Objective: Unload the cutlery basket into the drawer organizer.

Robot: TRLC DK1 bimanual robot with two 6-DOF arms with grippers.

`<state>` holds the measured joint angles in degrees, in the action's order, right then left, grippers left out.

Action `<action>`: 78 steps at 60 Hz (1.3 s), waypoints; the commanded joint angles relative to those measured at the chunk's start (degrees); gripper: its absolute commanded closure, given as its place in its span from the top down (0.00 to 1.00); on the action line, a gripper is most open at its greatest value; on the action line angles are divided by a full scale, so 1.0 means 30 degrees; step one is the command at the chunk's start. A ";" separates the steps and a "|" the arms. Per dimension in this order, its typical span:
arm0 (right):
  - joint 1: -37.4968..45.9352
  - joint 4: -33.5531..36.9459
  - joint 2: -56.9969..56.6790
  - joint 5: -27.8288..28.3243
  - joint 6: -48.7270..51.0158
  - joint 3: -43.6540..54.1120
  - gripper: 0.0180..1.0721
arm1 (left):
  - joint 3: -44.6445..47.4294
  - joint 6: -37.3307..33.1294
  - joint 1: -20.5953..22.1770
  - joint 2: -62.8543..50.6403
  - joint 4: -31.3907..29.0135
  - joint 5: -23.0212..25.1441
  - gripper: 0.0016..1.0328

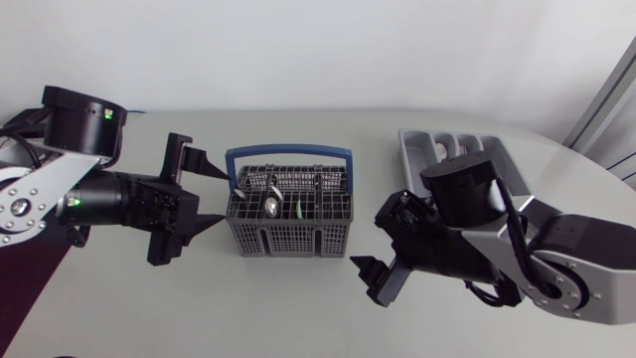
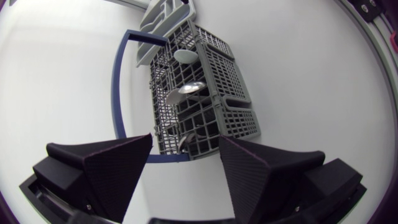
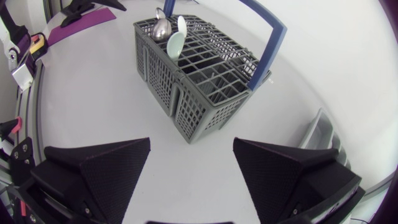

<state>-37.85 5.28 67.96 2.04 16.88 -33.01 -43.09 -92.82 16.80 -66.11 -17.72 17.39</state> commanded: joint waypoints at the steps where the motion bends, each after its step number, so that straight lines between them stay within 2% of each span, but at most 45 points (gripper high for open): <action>1: -0.0217 -0.0295 0.0314 -0.0154 0.0553 0.0400 0.91 | -0.0871 -0.1786 0.0290 -0.0845 -0.0042 -0.0493 0.81; 6: -0.0217 -0.0295 0.0285 -0.0183 0.0700 0.0458 0.91 | -0.1281 -0.2284 0.0524 -0.1256 -0.0130 -0.0874 0.76; 16: -0.0217 -0.0588 0.0314 -0.0183 0.0788 0.0429 0.91 | -0.1955 -0.3456 0.0846 -0.2252 -0.0218 -0.1489 0.59; 37: -0.1301 -0.1291 0.0636 -0.0623 0.1081 -0.0128 0.91 | -0.3478 -0.4423 0.0963 -0.4039 -0.1273 -0.2514 0.57; 42: -0.1506 -0.1320 0.0753 -0.0623 0.1081 -0.0274 0.91 | -0.3566 -0.4540 0.0963 -0.4244 -0.1302 -0.2573 0.49; 52: -0.1799 -0.1349 0.0959 -0.0623 0.1052 -0.0450 0.91 | -0.3595 -0.4745 0.0993 -0.4625 -0.1273 -0.2807 0.47; 57: -0.1828 -0.1349 0.0959 -0.0623 0.1081 -0.0479 0.91 | -0.3537 -0.4862 0.1051 -0.4771 -0.1185 -0.2807 0.40; 69: -0.1828 -0.1320 0.0636 -0.0564 0.1081 -0.0216 0.91 | -0.2892 -0.4862 0.1256 -0.5152 0.0221 -0.3071 0.39; 74: -0.1799 -0.1261 0.0431 -0.0564 0.1110 -0.0128 0.91 | -0.2629 -0.4833 0.1344 -0.5152 0.0837 -0.3071 0.27; 78: -0.1799 -0.1232 0.0255 -0.0564 0.1110 -0.0069 0.91 | -0.2423 -0.4804 0.1315 -0.5152 0.1042 -0.3071 0.25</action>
<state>-42.76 1.50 69.65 0.58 19.40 -33.32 -52.18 -105.25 20.40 -80.53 -15.27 8.45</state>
